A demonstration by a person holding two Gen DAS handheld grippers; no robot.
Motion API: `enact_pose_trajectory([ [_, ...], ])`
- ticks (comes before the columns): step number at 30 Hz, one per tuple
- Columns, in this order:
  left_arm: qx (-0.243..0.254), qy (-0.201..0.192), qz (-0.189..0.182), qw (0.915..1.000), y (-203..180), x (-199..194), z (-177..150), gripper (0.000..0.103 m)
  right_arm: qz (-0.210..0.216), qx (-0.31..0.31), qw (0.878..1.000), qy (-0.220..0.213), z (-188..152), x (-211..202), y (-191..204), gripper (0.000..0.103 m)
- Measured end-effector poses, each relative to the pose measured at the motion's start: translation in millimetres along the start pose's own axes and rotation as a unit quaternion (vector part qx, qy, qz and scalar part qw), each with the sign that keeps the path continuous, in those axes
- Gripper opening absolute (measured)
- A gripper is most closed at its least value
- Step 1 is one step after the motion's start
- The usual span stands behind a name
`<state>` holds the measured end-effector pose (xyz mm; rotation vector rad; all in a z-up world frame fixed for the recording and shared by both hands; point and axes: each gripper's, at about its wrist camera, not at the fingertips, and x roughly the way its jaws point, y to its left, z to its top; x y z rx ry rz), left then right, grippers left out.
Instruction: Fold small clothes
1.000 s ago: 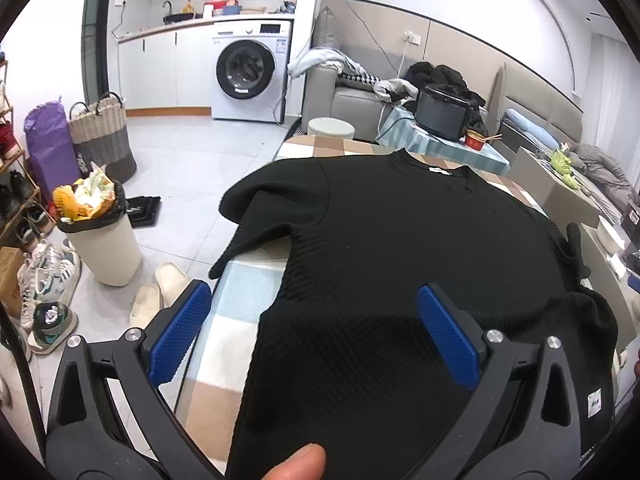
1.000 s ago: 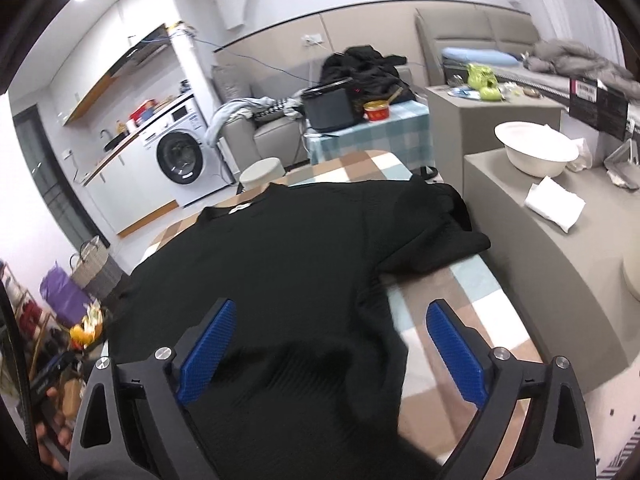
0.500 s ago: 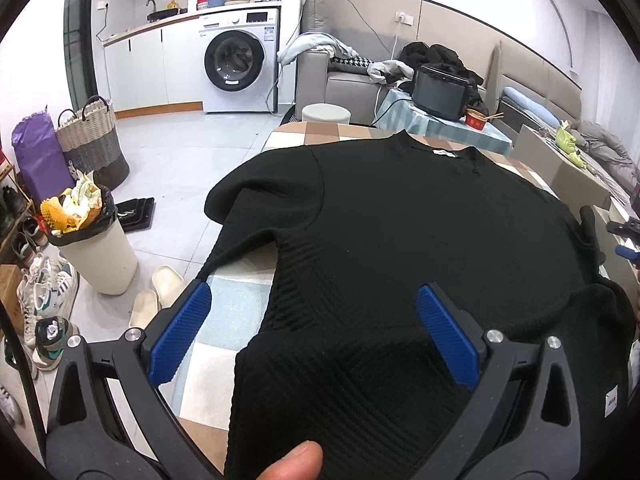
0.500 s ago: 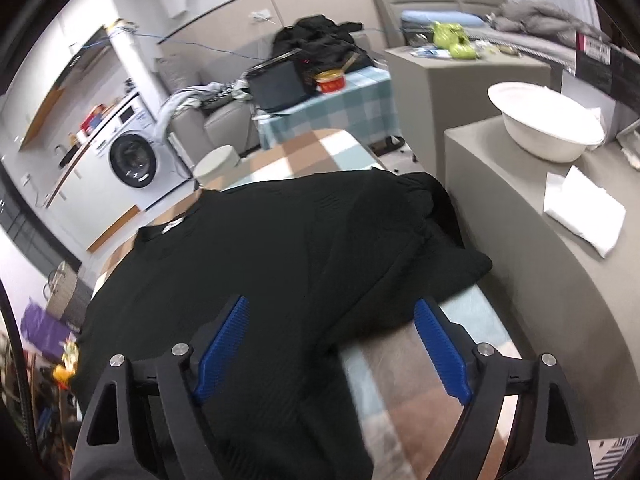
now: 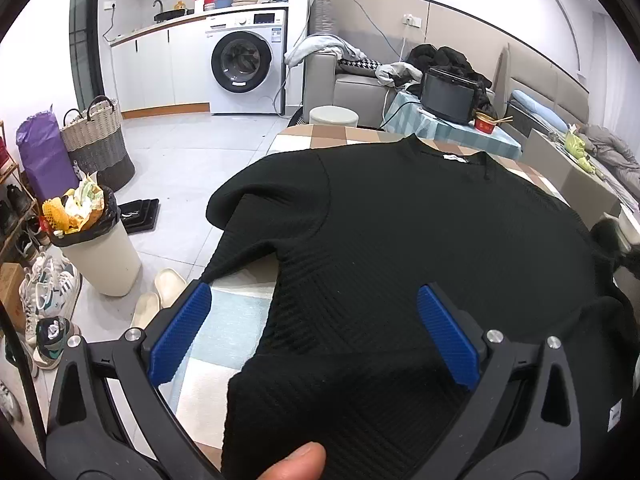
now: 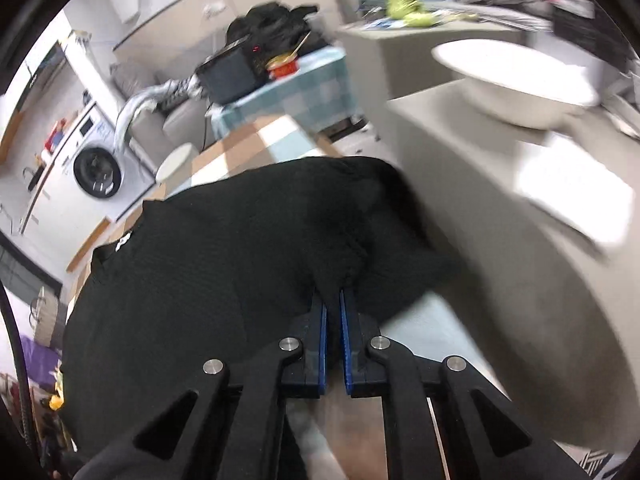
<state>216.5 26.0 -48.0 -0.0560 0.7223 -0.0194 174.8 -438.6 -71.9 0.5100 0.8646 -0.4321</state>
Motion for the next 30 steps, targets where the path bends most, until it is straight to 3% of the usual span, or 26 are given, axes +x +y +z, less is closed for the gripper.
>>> enact_pose_trajectory([
  [3,0.006,0.001,0.000,1.0000,-2.8,3.8,-1.3,0.102,-0.012,0.025,1.000,0.001,-22.0,-22.3,-26.1,0.006],
  [5,0.008,0.002,-0.002,1.0000,-4.2,5.8,-1.8,0.102,-0.005,0.041,0.999,0.024,-31.2,-24.1,-40.0,0.007],
  [8,0.012,0.004,-0.004,0.9999,-6.6,7.7,-2.0,0.102,0.019,0.068,0.997,0.026,-39.1,-29.1,-59.0,0.025],
  [10,0.015,0.002,-0.004,0.9999,-8.3,7.8,-1.9,0.102,0.034,0.081,0.996,0.014,-35.3,-31.0,-64.8,0.046],
  [13,0.015,0.003,-0.003,0.9999,-9.2,8.3,-1.7,0.102,0.064,0.106,0.992,0.003,-21.1,-26.5,-67.7,0.052],
  [15,0.014,0.003,0.000,0.9999,-9.0,8.4,-2.2,0.102,0.058,0.112,0.992,0.003,-9.9,-15.7,-64.4,0.054],
  [17,0.013,0.004,0.004,0.9999,-8.0,8.6,-3.4,0.102,0.047,0.129,0.990,0.011,-3.5,-3.0,-63.7,0.053],
  [18,0.012,0.005,0.007,0.9999,-7.6,9.1,-3.8,0.102,0.041,0.137,0.990,0.012,-2.6,3.5,-63.8,0.037],
  [19,0.009,0.006,0.010,0.9999,-7.1,9.9,-3.9,0.102,0.036,0.140,0.989,0.014,-1.4,8.0,-62.1,0.011],
  [20,0.008,0.007,0.011,0.9999,-7.0,10.4,-3.7,0.102,0.033,0.140,0.989,0.015,1.0,11.6,-58.0,0.005],
  [25,-0.002,-0.005,0.009,0.9999,-1.8,4.7,-3.3,0.102,-0.022,0.031,0.998,-0.059,24.3,-14.2,-14.5,0.004],
  [28,-0.006,-0.005,0.002,1.0000,1.0,2.7,-3.2,0.102,0.026,-0.077,0.991,-0.110,38.0,-30.3,45.2,0.005],
  [30,-0.002,-0.005,0.003,1.0000,0.0,-0.8,-2.6,0.102,0.099,-0.161,0.978,-0.085,33.8,-32.1,96.3,0.005],
])
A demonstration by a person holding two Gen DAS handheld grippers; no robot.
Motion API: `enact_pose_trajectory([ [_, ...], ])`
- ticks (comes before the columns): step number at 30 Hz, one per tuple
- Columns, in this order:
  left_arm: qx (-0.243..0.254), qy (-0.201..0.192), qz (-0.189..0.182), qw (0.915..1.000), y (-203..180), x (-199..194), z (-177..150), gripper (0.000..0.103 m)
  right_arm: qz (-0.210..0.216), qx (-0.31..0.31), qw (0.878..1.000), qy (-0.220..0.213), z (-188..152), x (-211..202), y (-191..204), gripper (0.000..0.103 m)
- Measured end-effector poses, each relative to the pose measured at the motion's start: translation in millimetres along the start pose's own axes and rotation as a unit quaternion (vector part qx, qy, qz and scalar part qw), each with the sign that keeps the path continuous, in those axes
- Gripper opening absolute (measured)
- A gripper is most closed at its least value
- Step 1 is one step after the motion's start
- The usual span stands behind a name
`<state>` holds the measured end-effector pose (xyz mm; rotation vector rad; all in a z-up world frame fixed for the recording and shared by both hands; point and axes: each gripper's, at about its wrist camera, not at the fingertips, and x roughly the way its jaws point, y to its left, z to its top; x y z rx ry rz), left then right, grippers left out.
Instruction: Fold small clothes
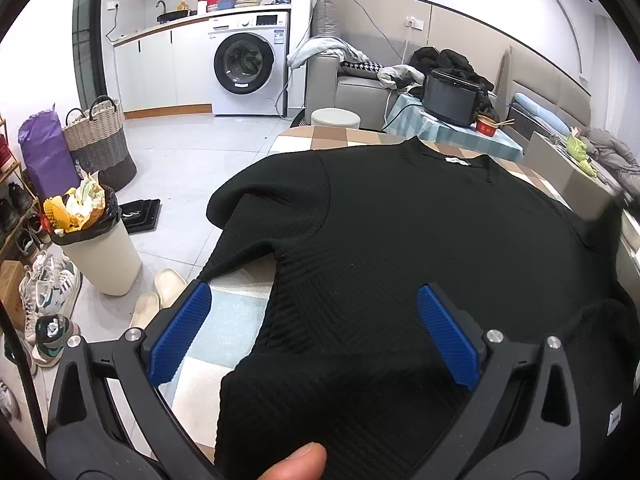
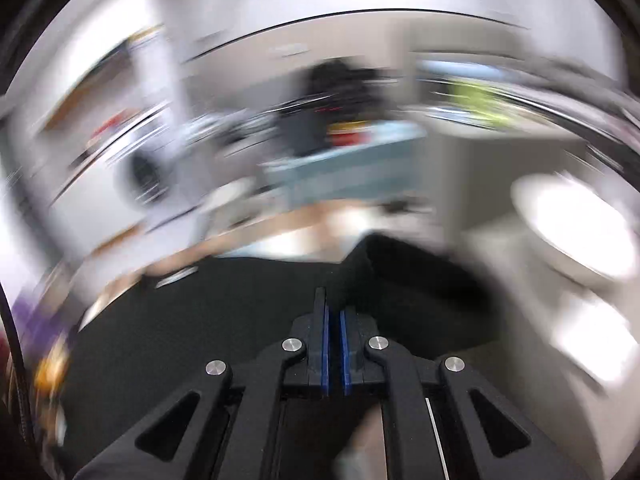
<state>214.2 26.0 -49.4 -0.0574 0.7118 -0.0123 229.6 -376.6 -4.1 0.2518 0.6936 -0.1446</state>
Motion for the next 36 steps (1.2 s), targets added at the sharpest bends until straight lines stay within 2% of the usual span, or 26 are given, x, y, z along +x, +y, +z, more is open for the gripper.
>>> enact_pose_trajectory([
  [1,0.003,-0.002,0.000,1.0000,-0.5,-2.8,0.1,0.102,0.056,-0.041,0.997,0.028,-2.4,5.7,28.5,0.005],
  [3,0.006,-0.010,-0.001,0.9999,-1.7,-9.2,-0.8,0.102,0.109,-0.106,0.985,0.082,-20.2,13.8,70.6,0.007],
  [5,0.005,-0.012,-0.003,0.9999,-2.1,-12.4,-2.0,0.102,0.124,-0.121,0.977,0.120,-35.0,19.5,86.8,0.011],
  [7,0.002,-0.008,-0.008,0.9999,-3.6,-12.7,-4.4,0.102,0.129,-0.113,0.975,0.142,-45.4,19.3,86.2,0.025],
  [10,0.007,-0.004,-0.013,0.9999,-6.4,-12.9,-7.6,0.102,0.098,-0.103,0.981,0.131,-51.0,7.3,69.0,0.037],
  [12,0.010,-0.004,-0.015,0.9998,-8.0,-13.4,-8.3,0.102,0.054,-0.089,0.985,0.140,-53.9,6.8,52.6,0.038],
  [14,0.010,-0.005,-0.018,0.9998,-9.2,-12.6,-7.9,0.102,0.028,-0.077,0.986,0.146,-57.7,8.6,40.6,0.037],
  [17,0.010,-0.004,-0.018,0.9998,-9.7,-12.1,-7.5,0.103,0.032,-0.069,0.985,0.158,-55.1,13.4,32.3,0.037],
  [23,0.006,-0.001,-0.020,0.9998,-9.9,-10.4,-6.7,0.102,0.067,-0.109,0.977,0.172,-59.4,29.6,78.0,0.037],
  [26,0.001,0.000,-0.025,0.9997,-9.8,-8.0,-6.9,0.102,0.053,-0.135,0.972,0.186,-67.0,50.6,102.0,0.037],
  [29,0.002,0.002,-0.025,0.9997,-9.9,-5.0,-7.6,0.102,0.025,-0.128,0.969,0.207,-75.4,74.1,108.9,0.037],
  [32,-0.005,0.006,-0.025,0.9996,-4.6,-1.1,-8.7,0.102,0.008,-0.111,0.972,0.206,-76.5,84.5,107.0,0.037],
  [33,-0.009,0.007,-0.025,0.9996,-2.0,0.0,-9.0,0.102,0.006,-0.113,0.973,0.201,-76.2,85.1,107.9,0.032],
  [36,-0.020,0.008,-0.019,0.9996,8.5,2.6,-9.4,0.102,0.008,-0.121,0.973,0.195,-75.5,83.0,109.3,0.004],
])
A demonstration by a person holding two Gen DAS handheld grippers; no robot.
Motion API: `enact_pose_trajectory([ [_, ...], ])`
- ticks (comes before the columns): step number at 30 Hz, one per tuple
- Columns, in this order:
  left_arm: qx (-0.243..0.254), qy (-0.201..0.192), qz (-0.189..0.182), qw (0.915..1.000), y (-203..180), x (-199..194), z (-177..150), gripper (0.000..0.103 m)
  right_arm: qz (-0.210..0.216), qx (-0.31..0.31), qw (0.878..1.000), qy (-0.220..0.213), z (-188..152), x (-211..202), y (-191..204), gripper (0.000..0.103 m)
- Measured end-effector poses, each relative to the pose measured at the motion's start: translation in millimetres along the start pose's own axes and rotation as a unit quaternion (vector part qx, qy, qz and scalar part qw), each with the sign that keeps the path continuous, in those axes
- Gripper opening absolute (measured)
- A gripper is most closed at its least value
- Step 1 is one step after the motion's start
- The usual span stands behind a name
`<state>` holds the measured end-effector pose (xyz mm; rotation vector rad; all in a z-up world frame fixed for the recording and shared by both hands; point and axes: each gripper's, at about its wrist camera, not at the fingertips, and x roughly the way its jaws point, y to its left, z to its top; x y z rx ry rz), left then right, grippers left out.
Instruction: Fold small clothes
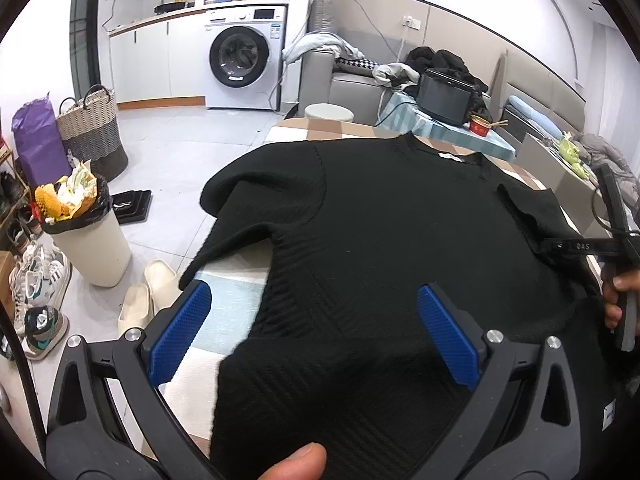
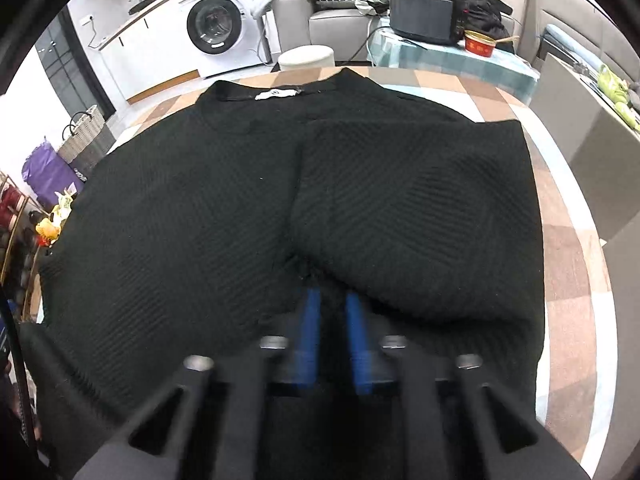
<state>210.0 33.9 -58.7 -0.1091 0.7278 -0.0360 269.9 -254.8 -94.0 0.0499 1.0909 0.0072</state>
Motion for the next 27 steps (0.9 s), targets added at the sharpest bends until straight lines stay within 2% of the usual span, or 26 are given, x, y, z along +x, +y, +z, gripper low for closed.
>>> enact_pose_trajectory([
  [1,-0.003,0.001,0.001,1.0000,3.5,0.2,-0.2,0.102,0.004,-0.002,1.000,-0.005,-0.7,-3.1,-0.7,0.004],
  [6,-0.014,0.004,0.015,0.9998,18.7,3.0,0.2,0.102,0.095,0.004,0.995,-0.031,-19.8,-38.7,-2.0,0.003],
  [8,-0.021,0.007,0.020,0.9995,25.4,6.3,1.5,0.102,0.112,-0.001,0.993,-0.039,-26.1,-49.1,0.0,0.003],
  [10,-0.029,0.009,0.025,0.9992,30.9,9.3,3.0,0.102,0.113,-0.014,0.993,-0.028,-28.5,-47.2,3.3,0.004],
  [14,-0.044,0.006,0.039,0.9982,40.0,10.1,4.2,0.102,0.118,-0.021,0.993,0.022,-35.2,-28.4,11.4,0.005],
  [19,-0.073,0.011,0.064,0.9952,62.0,12.0,2.4,0.102,0.130,-0.005,0.991,-0.018,-36.1,-38.3,5.8,0.029],
  [23,-0.117,0.027,0.074,0.9900,89.6,19.0,1.1,0.102,0.126,0.011,0.991,-0.042,-38.3,-53.3,-3.7,0.034],
  [25,-0.155,0.038,0.054,0.9857,108.3,25.2,1.0,0.102,0.127,0.017,0.990,-0.051,-42.6,-63.9,-7.8,0.039],
  [27,-0.194,0.046,0.020,0.9797,124.6,30.9,-0.3,0.100,0.120,0.024,0.991,-0.053,-46.9,-72.4,-10.7,0.040],
])
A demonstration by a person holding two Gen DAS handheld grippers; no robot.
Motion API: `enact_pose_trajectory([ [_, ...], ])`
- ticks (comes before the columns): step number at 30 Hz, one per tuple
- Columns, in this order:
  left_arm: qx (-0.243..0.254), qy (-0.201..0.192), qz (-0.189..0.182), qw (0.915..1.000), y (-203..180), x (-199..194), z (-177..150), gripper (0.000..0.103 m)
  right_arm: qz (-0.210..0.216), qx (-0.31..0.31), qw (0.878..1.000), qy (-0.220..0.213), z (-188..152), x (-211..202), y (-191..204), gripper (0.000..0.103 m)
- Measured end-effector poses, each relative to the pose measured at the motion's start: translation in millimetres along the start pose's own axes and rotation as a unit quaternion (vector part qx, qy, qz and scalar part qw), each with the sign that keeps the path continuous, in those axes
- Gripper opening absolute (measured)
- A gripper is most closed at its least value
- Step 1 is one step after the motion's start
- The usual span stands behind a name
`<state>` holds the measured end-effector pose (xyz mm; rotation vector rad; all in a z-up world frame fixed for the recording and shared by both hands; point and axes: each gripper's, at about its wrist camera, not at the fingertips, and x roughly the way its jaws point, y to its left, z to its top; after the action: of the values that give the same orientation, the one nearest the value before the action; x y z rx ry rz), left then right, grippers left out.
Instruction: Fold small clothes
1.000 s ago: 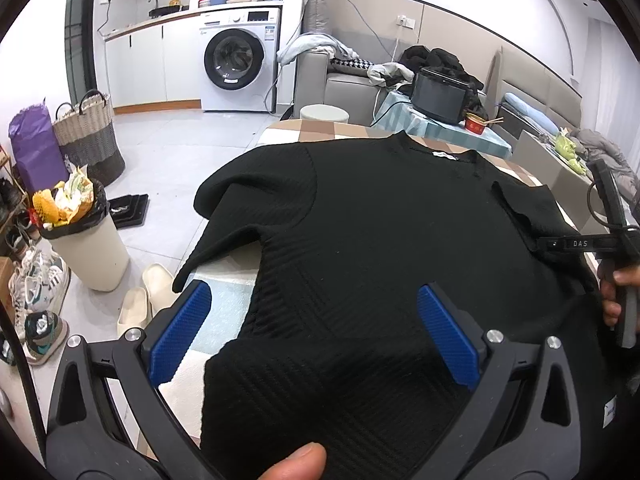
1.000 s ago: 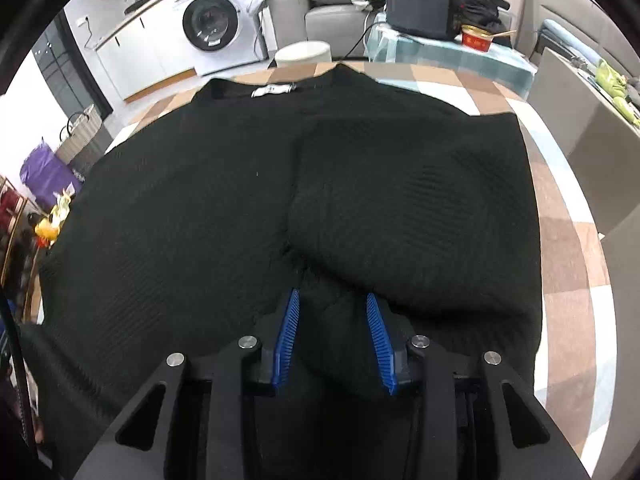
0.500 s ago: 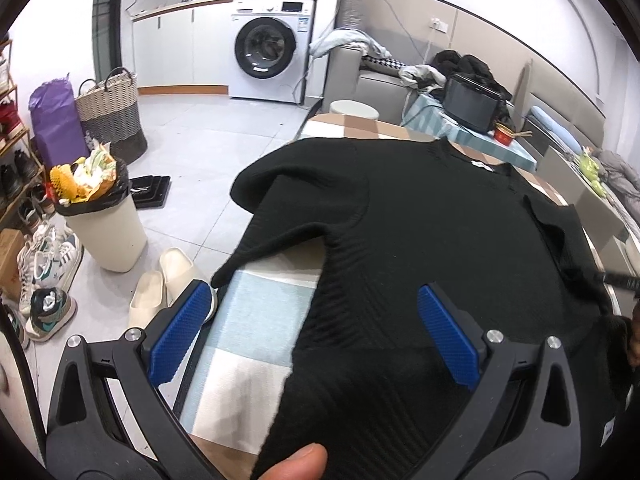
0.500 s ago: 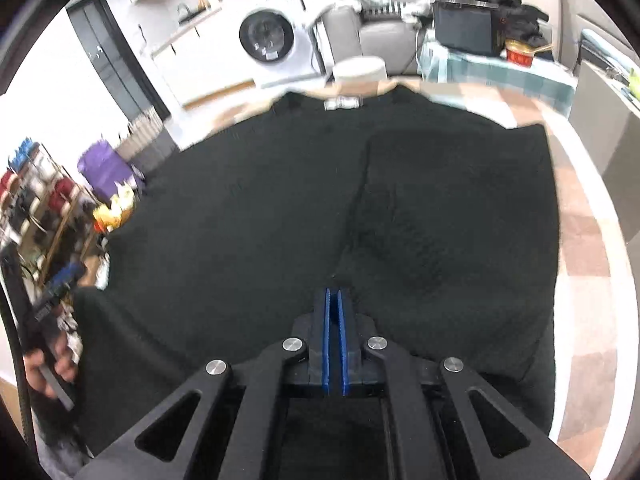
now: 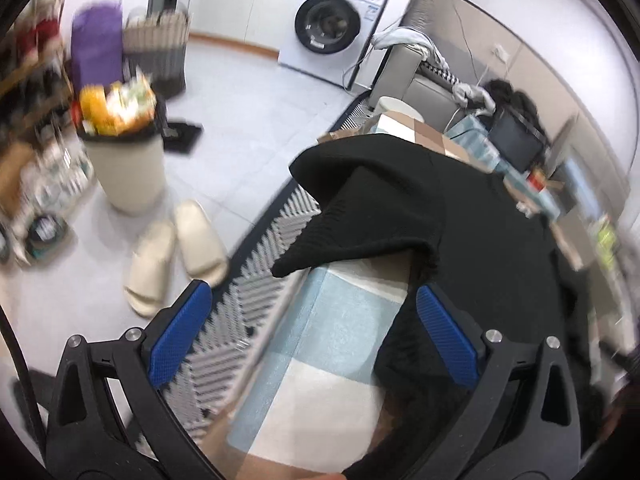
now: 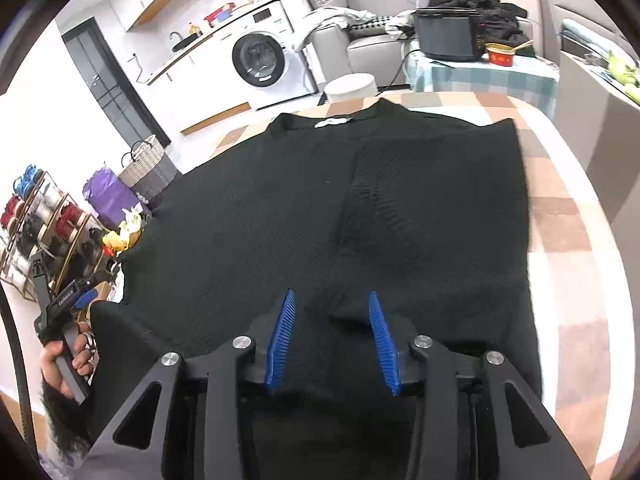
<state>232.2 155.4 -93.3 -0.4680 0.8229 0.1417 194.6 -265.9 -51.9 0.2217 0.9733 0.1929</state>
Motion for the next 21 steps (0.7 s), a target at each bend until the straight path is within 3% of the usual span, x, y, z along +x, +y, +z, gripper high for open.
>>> enact_pose_trajectory([
  [2,-0.035,0.013,-0.033,0.9988,13.3,7.1,3.9,0.098,-0.007,-0.001,1.000,-0.007,-4.4,-10.6,2.2,0.040],
  [5,-0.102,0.044,-0.088,0.9899,34.9,25.3,5.5,0.098,-0.002,0.000,1.000,-0.026,-11.7,-26.1,7.3,0.041],
  [14,-0.191,0.102,-0.156,0.9637,56.8,88.3,17.6,0.097,0.000,0.004,0.999,-0.035,-15.0,-28.5,16.0,0.042],
  [17,-0.212,0.119,-0.165,0.9558,60.3,109.0,21.9,0.086,-0.002,0.017,0.999,-0.037,-16.6,-25.2,12.0,0.042],
  [19,-0.220,0.122,-0.161,0.9544,60.1,118.6,23.8,0.059,-0.002,0.030,0.999,-0.035,-17.9,-22.2,8.8,0.042],
  [20,-0.218,0.126,-0.154,0.9555,59.8,121.7,24.9,0.052,0.000,0.034,0.999,-0.037,-19.0,-21.8,7.3,0.042],
  [21,-0.210,0.122,-0.142,0.9597,58.7,122.7,27.3,0.037,0.001,0.037,0.999,-0.039,-19.8,-22.3,6.0,0.042],
])
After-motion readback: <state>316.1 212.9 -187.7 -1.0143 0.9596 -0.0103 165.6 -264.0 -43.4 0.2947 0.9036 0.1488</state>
